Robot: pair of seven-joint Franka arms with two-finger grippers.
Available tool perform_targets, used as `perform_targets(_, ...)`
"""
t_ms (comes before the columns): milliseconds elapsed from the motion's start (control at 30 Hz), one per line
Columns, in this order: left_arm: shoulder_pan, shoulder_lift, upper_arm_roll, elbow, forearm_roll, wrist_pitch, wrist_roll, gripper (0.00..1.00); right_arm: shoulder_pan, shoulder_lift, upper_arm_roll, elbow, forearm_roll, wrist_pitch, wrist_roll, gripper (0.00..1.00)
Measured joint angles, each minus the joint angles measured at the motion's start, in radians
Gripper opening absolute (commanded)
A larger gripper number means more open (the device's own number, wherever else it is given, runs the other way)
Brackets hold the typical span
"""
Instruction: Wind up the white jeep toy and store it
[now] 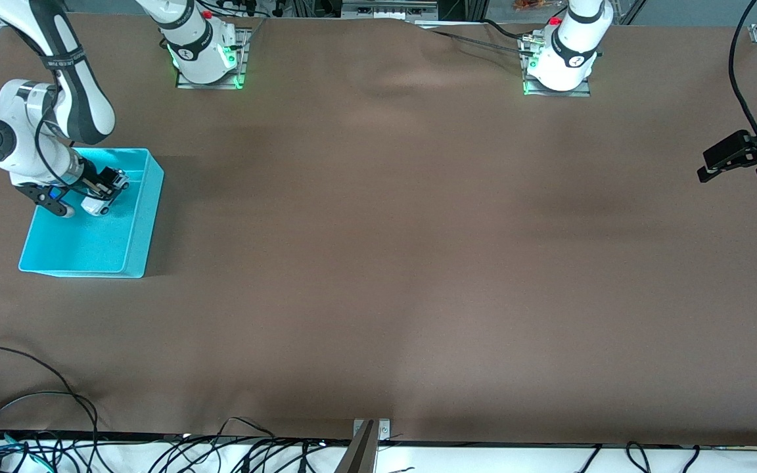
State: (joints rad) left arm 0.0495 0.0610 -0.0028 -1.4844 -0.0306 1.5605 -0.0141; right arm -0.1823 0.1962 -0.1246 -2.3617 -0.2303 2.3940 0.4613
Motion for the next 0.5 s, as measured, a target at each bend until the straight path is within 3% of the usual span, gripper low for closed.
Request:
perform_targets(234,0.0,0.0,0.0,0.0,0.0,0.0,0.0,1.0,-0.002,0.021,-0.047,0.027,0.0,0.021,0.0,0.0)
perform_targets(501,0.0,0.0,0.0,0.0,0.0,0.0,0.0,1.0,-0.004,0.054,-0.053,0.026,0.0,0.042,0.005,0.0)
